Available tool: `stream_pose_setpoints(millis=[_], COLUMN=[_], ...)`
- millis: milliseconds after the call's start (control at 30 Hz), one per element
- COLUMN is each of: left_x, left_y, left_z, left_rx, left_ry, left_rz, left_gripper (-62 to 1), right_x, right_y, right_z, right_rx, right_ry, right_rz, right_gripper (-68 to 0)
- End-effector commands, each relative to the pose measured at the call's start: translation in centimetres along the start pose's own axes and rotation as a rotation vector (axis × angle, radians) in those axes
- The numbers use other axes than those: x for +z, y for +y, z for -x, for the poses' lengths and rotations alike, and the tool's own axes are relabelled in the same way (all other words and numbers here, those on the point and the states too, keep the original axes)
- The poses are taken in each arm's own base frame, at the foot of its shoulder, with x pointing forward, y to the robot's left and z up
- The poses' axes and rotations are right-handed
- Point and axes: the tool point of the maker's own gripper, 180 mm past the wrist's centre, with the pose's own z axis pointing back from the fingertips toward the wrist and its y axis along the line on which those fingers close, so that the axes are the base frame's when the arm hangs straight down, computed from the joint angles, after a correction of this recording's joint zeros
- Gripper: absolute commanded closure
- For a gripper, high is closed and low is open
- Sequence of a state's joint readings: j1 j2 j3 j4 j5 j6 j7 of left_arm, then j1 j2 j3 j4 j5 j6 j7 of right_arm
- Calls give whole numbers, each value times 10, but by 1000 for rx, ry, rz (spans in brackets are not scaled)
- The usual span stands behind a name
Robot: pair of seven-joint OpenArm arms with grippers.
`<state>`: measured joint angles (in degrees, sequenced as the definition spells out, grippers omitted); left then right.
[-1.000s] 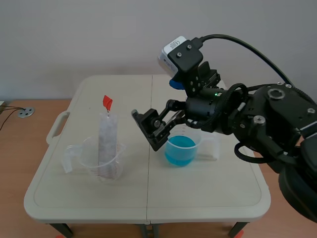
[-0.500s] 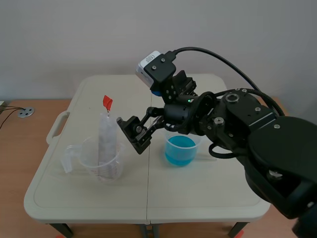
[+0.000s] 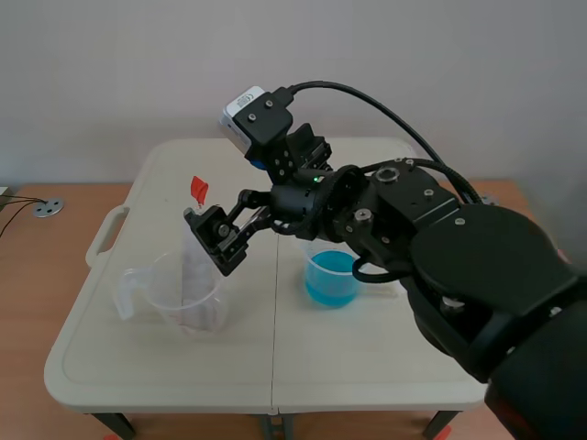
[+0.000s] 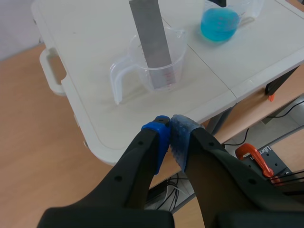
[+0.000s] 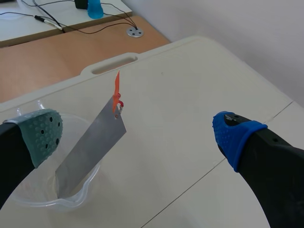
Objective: Hold the metal plate by the orange handle, dip it into the blue solution, take it out and point at it, then put the plate back in the beaker on the left.
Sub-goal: 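Lift the metal plate out of the left beaker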
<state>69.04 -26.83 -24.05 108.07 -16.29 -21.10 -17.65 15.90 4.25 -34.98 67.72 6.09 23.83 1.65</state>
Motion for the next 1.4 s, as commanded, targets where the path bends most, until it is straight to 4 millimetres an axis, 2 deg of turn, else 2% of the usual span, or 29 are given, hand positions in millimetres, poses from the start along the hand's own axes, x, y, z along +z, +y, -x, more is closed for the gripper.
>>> stream_pose_setpoints(millis=[0, 233, 367, 633, 833, 1067, 1167, 1300, 1367], left_x=[2, 1, 1, 1, 1, 1, 1, 1, 1], left_y=[0, 1, 1, 1, 1, 1, 1, 1, 1], left_z=[-4, -4, -4, -4, -4, -4, -4, -4, -4], left_rx=[5, 6, 5, 5, 5, 5, 5, 5, 5], left_ry=[-17, -17, -17, -17, -17, -17, -17, -17, -17], left_rz=[-5, -5, -5, -5, -5, -5, -5, -5, -5], left_gripper=[-18, -18, -18, -18, -18, -18, -18, -18, -18], right_x=[-6, -20, -24, -27, -31, -36, -37, -37, -37], right_y=[-2, 13, 16, 11, 11, 16, 16, 15, 14], right_z=[-18, -16, -17, -24, -30, -25, -23, -23, -23], right_rx=[13, 16, 20, 31, 39, 15, 13, 13, 13], right_ry=[-55, -56, -69, -101, -116, -106, -101, -101, -100], right_rz=[-5, -45, -46, -10, -14, -21, -15, -12, -8], right_gripper=[-663, -662, -583, -482, -438, -405, -349, -328, -292])
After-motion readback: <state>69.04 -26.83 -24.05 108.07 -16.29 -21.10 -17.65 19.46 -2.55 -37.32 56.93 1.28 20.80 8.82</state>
